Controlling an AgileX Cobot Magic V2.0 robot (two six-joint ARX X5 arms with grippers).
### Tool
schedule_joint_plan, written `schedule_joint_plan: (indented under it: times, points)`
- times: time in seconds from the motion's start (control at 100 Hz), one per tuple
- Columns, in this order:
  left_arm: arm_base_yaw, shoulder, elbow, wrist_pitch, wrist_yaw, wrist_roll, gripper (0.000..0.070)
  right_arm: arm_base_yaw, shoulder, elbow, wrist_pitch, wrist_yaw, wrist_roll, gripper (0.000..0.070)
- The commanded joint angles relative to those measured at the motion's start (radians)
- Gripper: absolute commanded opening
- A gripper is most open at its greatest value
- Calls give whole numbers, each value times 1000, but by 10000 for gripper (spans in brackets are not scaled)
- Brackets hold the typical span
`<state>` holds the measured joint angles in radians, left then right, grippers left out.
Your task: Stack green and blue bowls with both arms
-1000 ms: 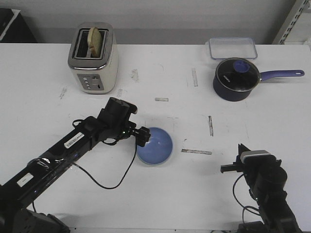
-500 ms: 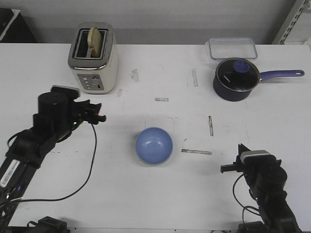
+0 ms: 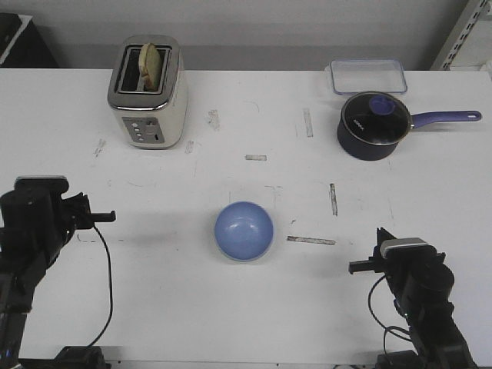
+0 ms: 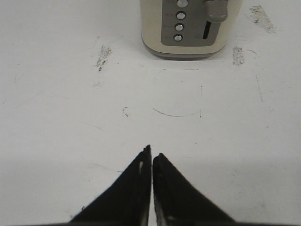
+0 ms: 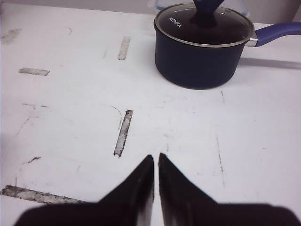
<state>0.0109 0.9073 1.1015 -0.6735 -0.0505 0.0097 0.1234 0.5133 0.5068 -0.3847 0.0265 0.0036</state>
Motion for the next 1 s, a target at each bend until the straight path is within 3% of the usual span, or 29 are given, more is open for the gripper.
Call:
schedule_joint_plan:
  times: [0.0, 0.29, 0.53, 0.99]
  points:
    - [2, -66, -91, 82, -8, 10, 0, 1, 5, 5, 3, 1, -4, 6]
    - [2, -411, -539, 383, -7, 32, 0, 2, -27, 5, -6, 1, 0, 6]
    - [2, -629, -728, 565, -5, 32, 1, 2, -105, 5, -14, 0, -1, 6]
    - [2, -689, -738, 571, -5, 16, 2, 2, -161, 5, -11, 1, -2, 6]
